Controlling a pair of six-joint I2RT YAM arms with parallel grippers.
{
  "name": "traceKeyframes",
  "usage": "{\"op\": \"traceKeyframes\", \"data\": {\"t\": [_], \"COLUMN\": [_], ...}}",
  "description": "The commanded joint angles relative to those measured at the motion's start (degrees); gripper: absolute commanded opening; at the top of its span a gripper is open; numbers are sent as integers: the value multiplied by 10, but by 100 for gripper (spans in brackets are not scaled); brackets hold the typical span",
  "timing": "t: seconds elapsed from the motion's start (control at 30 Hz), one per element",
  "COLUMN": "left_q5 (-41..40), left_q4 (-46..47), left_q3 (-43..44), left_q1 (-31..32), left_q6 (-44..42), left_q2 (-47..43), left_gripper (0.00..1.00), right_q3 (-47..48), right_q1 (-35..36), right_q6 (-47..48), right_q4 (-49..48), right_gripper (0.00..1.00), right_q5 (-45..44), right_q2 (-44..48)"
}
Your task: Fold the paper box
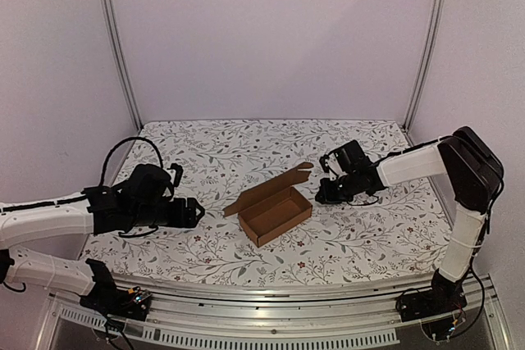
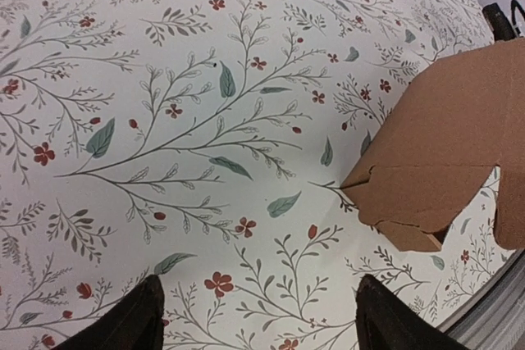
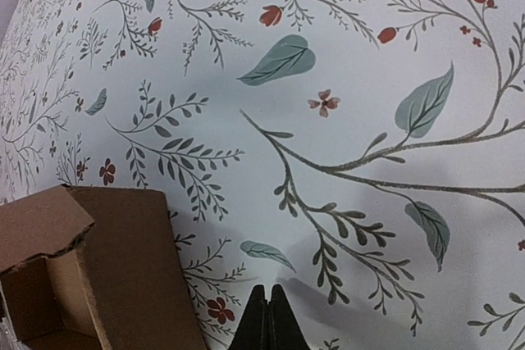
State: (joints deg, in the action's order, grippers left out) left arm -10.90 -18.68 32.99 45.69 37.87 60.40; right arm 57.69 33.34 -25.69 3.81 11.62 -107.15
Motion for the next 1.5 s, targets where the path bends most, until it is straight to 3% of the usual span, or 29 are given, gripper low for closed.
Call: {"op": "traceKeyframes", "data": {"t": [0.0, 0.93, 1.1, 1.47], "left_q5": [8, 76, 90, 126], "left_q4": [10, 57, 65, 121], "left_q3": [-14, -74, -74, -90], "left_q1": [-23, -120, -124, -124], "left_q6": [5, 11, -6, -90], "left_q2": [-15, -45, -36, -41], "left_gripper": [79, 79, 77, 68], "right_q3": [-4, -134, -148, -144], "right_q1": [16, 188, 188, 166], "right_q6": [-29, -137, -111, 25], "right_q4": [-46, -149, -95, 39], "right_gripper": [0, 0, 9, 62], "right_q5": [28, -22, -76, -130], "right_q2": [-22, 19, 66, 215]}}
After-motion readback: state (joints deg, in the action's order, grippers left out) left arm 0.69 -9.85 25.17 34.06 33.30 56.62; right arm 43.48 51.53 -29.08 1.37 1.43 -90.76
